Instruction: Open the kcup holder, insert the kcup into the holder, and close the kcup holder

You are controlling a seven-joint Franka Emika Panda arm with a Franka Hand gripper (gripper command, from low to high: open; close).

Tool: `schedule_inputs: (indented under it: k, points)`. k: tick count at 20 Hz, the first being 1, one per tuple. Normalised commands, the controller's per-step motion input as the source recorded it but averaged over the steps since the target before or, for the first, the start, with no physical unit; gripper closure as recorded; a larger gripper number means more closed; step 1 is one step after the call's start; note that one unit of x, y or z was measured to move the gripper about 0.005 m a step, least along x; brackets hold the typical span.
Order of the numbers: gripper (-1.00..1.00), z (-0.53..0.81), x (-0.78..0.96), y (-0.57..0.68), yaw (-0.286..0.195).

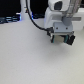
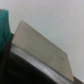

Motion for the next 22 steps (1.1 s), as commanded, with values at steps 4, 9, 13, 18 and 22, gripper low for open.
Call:
schedule_inputs:
  k: [4,9,13,18,22]
  points:
    - [-1.0,0.04,-0.51,0.54,0.095]
    - [-1.0,0.03,-0.63,0.49,0.093]
    - [-1.0,0.0,-0.77,0.51,0.052]
    - [-1.0,-0.01,-0.8,0.52,0.046]
    - [-1.0,-0.01,-0.75,0.49,0.062]
